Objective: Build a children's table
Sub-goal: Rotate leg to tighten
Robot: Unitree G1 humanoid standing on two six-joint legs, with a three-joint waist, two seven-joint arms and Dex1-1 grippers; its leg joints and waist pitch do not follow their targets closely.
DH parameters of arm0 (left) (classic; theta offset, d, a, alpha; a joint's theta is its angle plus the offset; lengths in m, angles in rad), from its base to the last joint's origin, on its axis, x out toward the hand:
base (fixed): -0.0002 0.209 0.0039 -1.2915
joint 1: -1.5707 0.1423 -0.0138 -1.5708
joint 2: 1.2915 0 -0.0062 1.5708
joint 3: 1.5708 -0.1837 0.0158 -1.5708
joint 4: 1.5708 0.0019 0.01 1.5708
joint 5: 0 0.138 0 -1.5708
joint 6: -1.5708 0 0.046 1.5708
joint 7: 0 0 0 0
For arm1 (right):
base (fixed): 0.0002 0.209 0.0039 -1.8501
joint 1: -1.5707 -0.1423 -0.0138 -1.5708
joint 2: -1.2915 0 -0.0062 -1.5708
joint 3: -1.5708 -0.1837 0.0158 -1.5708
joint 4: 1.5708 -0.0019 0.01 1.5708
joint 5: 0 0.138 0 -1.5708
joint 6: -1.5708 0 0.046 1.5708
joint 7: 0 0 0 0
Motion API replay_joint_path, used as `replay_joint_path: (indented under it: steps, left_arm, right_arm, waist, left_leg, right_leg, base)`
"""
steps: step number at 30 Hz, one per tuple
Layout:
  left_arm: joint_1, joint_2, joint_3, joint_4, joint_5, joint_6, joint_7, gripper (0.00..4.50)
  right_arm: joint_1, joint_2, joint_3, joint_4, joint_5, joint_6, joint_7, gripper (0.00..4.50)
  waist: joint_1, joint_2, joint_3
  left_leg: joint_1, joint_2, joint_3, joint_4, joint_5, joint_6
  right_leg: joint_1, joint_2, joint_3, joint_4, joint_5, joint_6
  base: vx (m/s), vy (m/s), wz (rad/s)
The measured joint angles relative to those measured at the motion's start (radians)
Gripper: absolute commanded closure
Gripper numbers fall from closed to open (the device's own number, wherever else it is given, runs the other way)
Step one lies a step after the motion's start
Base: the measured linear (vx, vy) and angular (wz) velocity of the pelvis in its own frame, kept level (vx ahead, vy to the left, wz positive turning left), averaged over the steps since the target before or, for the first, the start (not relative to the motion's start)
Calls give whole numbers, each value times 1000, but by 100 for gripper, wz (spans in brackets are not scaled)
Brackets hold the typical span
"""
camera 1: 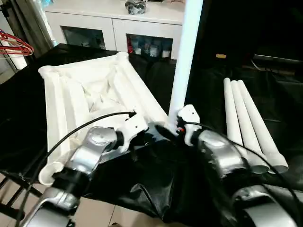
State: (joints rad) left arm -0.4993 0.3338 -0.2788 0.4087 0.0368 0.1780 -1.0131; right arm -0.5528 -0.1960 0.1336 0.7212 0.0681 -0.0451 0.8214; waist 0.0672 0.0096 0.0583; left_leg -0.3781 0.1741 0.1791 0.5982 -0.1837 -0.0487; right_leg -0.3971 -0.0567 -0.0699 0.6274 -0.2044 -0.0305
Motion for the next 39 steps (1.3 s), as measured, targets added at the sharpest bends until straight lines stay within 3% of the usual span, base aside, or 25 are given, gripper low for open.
replay_joint_path:
  steps: [6, 8, 12, 13, 22, 25, 29, 37, 39]
  left_arm:
    - [22, 50, -6, -30, -37, 0, -107, 450]
    - [24, 62, -6, -31, -45, -1, -134, 450]
    - [32, 85, -8, -44, -61, -1, -173, 450]
    - [33, 88, -9, -45, -63, -1, -180, 450]
    - [38, 92, -9, -51, -73, -1, -196, 450]
    - [25, 60, -9, -26, -51, -8, -132, 450]
    - [-38, -26, -1, 72, 0, -4, 26, 450]
    - [-73, -113, 5, 130, 51, 20, 200, 450]
    - [-76, -116, 7, 134, 55, 19, 202, 450]
  right_arm:
    - [43, -91, 43, -86, 49, 27, 232, 38]
    - [46, -103, 52, -100, 57, 38, 277, 73]
    - [61, -105, 52, -133, 62, 60, 313, 84]
    - [67, -105, 53, -140, 68, 64, 319, 111]
    - [90, -92, 50, -181, 88, 109, 311, 170]
    - [95, -66, 26, -173, 76, 119, 223, 174]
    - [58, 22, -38, -91, 36, 105, -49, 175]
    - [0, 146, -91, 1, -11, 97, -400, 175]
    - [-1, 160, -101, 10, -16, 82, -424, 120]
  waist:
    - [8, 0, 0]
    - [11, 0, 0]
    - [18, 0, 0]
    - [19, 0, 0]
    - [23, 0, 0]
    - [22, 0, 0]
    - [16, 0, 0]
    - [8, 1, -1]
    - [3, 1, -1]
  left_leg:
    - [-2, 0, 0, 1, 0, 0]
    - [-2, 0, 0, 1, 0, 0]
    - [-3, 1, 0, 1, 0, 0]
    - [-4, 1, 0, 1, 0, 0]
    - [-5, 1, 0, 1, 0, 0]
    - [-4, 1, 0, 2, 0, 0]
    - [0, 0, 0, 2, 0, 0]
    - [8, 0, 0, -1, 0, -1]
    - [8, 0, 0, -1, 0, -1]
  right_leg:
    - [-1, 0, 0, 0, 0, 0]
    - [-2, 0, 0, 0, 0, 0]
    - [-3, 0, -1, 0, 0, 0]
    - [-3, 0, -1, 0, 0, 0]
    - [-3, 0, -1, 0, 0, 0]
    - [-3, 0, 0, 0, 1, -1]
    - [0, 0, 0, 1, 2, -1]
    - [6, 0, 0, 1, 1, 2]
    - [6, 0, 0, 0, 1, 2]
  base:
    - [0, 0, 0]
    - [0, 0, 0]
    - [0, 0, 0]
    - [0, 0, 0]
    - [0, 0, 0]
    - [0, 0, 0]
    - [0, 0, 0]
    - [0, 0, 0]
    - [0, 0, 0]
